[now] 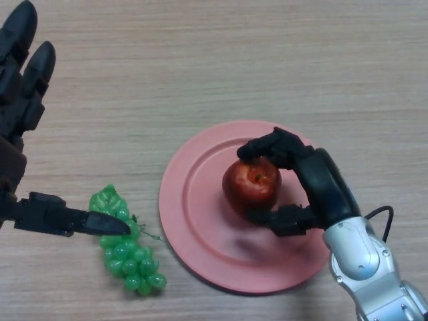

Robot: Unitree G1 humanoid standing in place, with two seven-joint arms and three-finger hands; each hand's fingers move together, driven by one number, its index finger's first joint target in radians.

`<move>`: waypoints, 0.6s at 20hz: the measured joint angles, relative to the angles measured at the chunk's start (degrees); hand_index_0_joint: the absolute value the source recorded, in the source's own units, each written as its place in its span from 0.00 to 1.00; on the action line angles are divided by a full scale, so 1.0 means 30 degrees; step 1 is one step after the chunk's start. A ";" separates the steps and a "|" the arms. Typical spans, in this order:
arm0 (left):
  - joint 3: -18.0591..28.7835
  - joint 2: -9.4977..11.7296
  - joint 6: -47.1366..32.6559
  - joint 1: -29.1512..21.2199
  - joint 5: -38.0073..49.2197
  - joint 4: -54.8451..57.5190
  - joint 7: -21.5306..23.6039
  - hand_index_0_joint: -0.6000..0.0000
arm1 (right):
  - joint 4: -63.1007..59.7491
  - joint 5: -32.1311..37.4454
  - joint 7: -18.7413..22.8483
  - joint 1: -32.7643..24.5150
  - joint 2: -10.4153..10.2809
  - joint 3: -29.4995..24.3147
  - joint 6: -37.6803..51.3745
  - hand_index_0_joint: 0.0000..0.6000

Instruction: Pick up the red apple and place it on the plate

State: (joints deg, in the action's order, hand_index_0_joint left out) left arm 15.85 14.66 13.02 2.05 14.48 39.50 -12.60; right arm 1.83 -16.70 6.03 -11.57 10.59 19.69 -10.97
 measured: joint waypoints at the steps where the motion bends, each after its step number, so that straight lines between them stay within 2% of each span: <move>1: -0.0003 -0.0001 0.0363 -0.0011 -0.0004 0.0232 0.0000 1.00 | 0.1150 0.0010 -0.0781 0.0252 0.0035 0.0015 -0.0814 0.00; 3: -0.0070 -0.0004 0.0376 -0.0050 -0.0087 0.0274 0.0000 1.00 | 0.2316 0.0019 -0.0906 0.0238 0.0035 -0.0016 -0.0960 0.00; 6: -0.0233 -0.0005 0.0493 -0.0095 -0.0092 0.0455 -0.0003 1.00 | 0.3872 0.0135 -0.0927 0.0243 0.0033 -0.0227 -0.2910 0.00; 10: -0.0264 -0.0011 0.0552 -0.0150 -0.0068 0.0465 -0.0005 1.00 | 0.6733 0.1205 -0.0907 0.0947 0.0019 -0.2672 -0.4002 0.00; 12: -0.0292 -0.0027 0.0573 -0.0042 -0.0064 0.0466 -0.0006 1.00 | 0.8368 0.1358 -0.1660 0.1925 -0.0001 -0.4595 -0.3925 0.00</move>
State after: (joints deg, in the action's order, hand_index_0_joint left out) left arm 14.98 14.58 14.74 1.93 14.29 40.90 -12.61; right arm 26.94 -12.62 1.05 -5.80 10.59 5.90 -22.75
